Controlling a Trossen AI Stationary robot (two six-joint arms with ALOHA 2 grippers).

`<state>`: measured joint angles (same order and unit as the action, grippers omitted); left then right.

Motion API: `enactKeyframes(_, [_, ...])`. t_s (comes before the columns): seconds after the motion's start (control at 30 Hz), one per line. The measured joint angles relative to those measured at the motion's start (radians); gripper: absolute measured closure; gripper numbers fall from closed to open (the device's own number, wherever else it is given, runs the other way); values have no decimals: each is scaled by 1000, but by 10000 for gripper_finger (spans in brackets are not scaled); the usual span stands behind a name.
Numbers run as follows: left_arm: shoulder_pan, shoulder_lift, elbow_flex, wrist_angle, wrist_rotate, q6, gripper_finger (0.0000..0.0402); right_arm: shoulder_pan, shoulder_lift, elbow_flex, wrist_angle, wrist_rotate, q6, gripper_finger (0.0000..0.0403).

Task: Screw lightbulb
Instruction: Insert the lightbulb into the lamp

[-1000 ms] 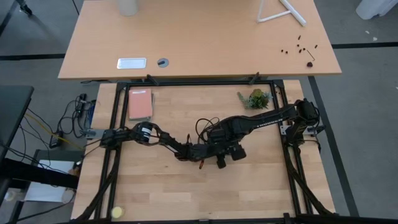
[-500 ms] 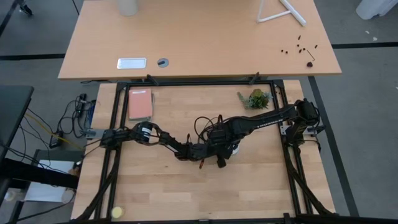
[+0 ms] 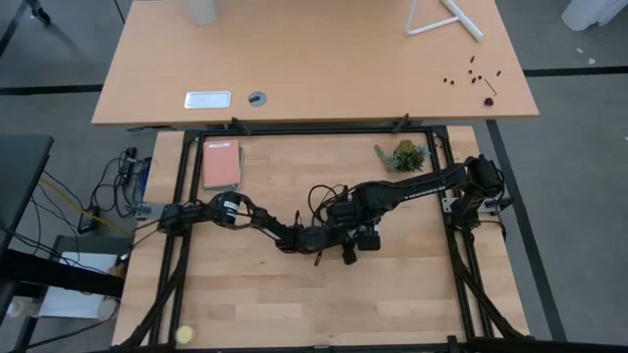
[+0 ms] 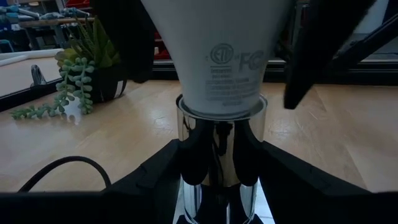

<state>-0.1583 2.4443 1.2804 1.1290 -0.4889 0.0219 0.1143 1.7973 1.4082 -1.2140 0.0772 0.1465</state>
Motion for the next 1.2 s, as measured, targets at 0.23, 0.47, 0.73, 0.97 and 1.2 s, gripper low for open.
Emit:
enactKeyframes(0.23, [0,0,0,1,5,3,202,20,0,0,-1,-67,-169,72])
enactKeyframes(0.47, [-2,0,0,2,9,1,202,27,0,0,5,-87,-200,49])
enactKeyframes(0.73, [-2,0,0,1,21,-6,202,37,0,0,1,-99,-425,8])
enactKeyframes(0.97, [-3,0,0,1,21,-8,202,38,0,0,-1,-70,-686,23])
enactKeyframes(1.2, [-3,0,0,1,21,-8,202,40,0,0,14,-11,-889,66])
